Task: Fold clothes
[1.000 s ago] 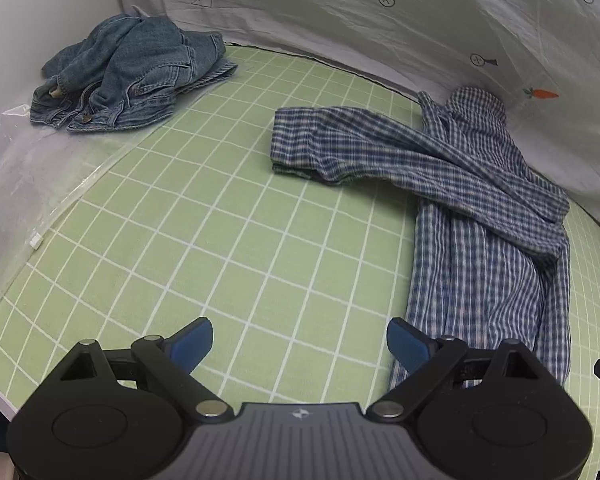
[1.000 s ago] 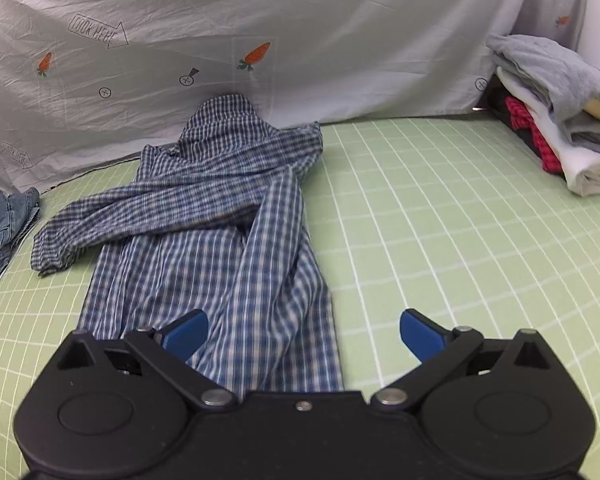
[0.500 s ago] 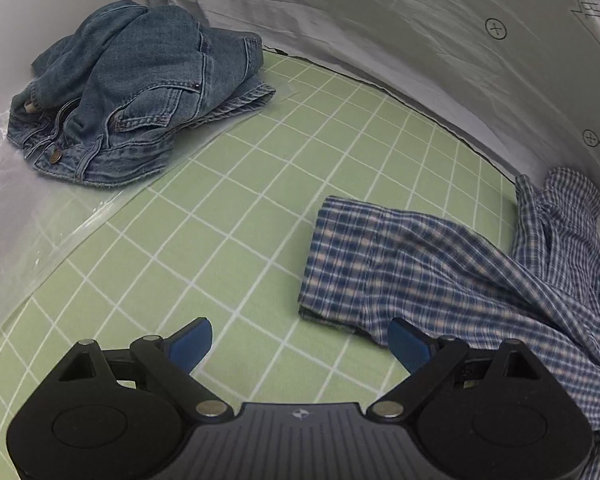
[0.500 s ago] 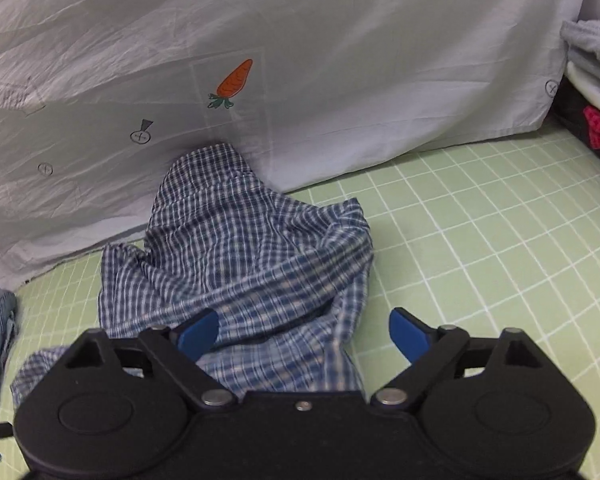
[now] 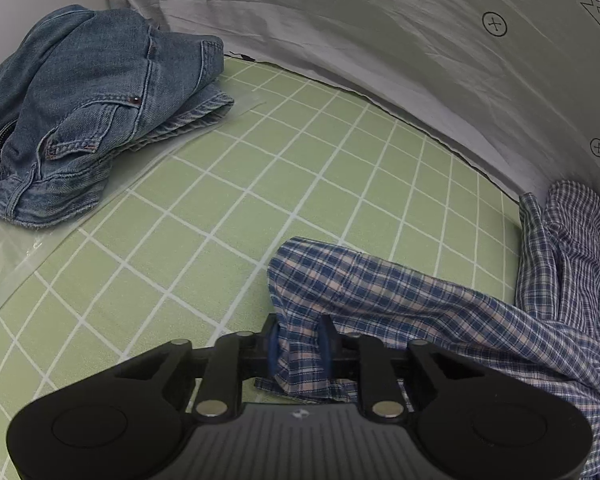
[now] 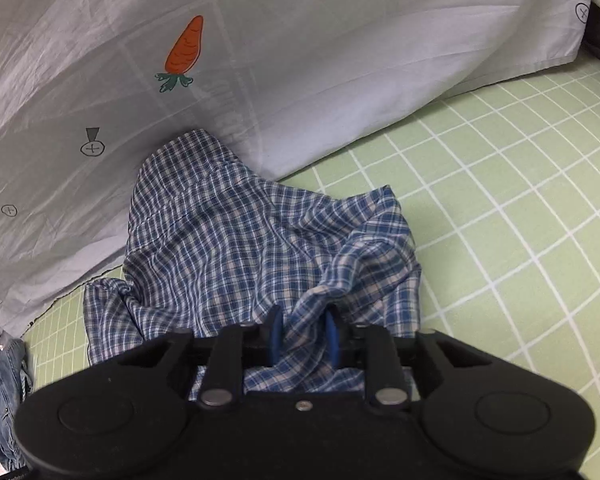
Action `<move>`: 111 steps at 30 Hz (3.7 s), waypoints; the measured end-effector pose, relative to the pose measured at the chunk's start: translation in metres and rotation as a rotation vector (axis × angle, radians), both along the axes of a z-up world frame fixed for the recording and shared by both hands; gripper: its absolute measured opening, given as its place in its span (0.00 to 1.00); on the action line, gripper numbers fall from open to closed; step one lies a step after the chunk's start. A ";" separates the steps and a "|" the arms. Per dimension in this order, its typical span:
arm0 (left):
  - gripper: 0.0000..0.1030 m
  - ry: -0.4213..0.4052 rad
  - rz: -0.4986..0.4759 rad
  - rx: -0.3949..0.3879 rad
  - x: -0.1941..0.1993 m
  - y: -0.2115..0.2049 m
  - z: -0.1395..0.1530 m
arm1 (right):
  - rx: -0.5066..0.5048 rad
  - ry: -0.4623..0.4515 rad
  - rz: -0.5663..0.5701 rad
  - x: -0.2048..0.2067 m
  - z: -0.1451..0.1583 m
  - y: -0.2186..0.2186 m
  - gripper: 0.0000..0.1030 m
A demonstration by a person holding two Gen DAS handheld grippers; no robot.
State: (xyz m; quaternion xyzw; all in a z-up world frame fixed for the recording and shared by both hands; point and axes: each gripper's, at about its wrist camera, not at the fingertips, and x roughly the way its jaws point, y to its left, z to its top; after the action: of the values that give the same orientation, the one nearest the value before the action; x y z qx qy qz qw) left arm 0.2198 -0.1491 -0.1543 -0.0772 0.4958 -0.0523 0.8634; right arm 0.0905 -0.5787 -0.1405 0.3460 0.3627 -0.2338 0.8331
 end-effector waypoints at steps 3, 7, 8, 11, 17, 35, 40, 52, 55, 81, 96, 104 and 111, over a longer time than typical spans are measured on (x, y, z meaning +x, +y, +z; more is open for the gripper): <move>0.02 -0.016 0.014 -0.014 -0.002 0.004 0.006 | -0.007 -0.029 0.004 -0.003 0.007 -0.003 0.04; 0.02 -0.117 0.029 -0.044 -0.011 0.015 0.042 | -0.056 -0.094 0.041 -0.007 0.035 0.002 0.03; 0.01 -0.148 0.036 -0.052 -0.013 0.019 0.054 | -0.070 -0.114 0.054 -0.008 0.043 0.004 0.03; 0.01 -0.246 0.059 -0.062 -0.020 0.032 0.090 | -0.111 -0.162 0.110 0.001 0.063 0.014 0.03; 0.02 -0.255 0.129 -0.064 -0.021 0.058 0.095 | -0.178 -0.210 0.230 0.029 0.086 0.037 0.03; 0.02 -0.044 0.286 -0.061 -0.003 0.100 0.024 | -0.103 0.060 0.185 0.063 0.008 -0.021 0.73; 0.02 -0.019 0.292 -0.037 0.001 0.100 0.016 | -0.149 0.100 0.231 0.090 -0.005 -0.032 0.39; 0.08 0.014 0.307 -0.035 -0.003 0.103 0.006 | -0.210 0.102 0.191 0.130 -0.002 -0.060 0.39; 0.37 -0.016 0.301 -0.055 -0.005 0.103 0.010 | -0.231 0.095 0.141 0.112 0.011 -0.057 0.83; 0.01 -0.123 -0.329 -0.217 -0.102 -0.066 0.082 | -0.242 0.204 0.029 -0.176 0.024 0.049 0.89; 0.71 -0.036 -0.509 0.010 -0.240 -0.091 0.064 | -0.231 0.094 0.193 -0.201 0.029 0.103 0.87; 0.75 -0.041 -0.355 0.004 -0.242 -0.048 0.072 | -0.216 -0.039 0.409 -0.153 0.039 0.155 0.80; 0.76 -0.019 -0.250 0.019 -0.246 -0.018 0.069 | -0.209 -0.027 0.574 -0.119 0.019 0.191 0.64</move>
State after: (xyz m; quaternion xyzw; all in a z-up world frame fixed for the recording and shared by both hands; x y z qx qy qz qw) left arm -0.0266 -0.1667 -0.0850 -0.0059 0.4940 -0.1554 0.8555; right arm -0.0286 -0.3874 -0.1217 0.1447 0.4085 -0.0201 0.9010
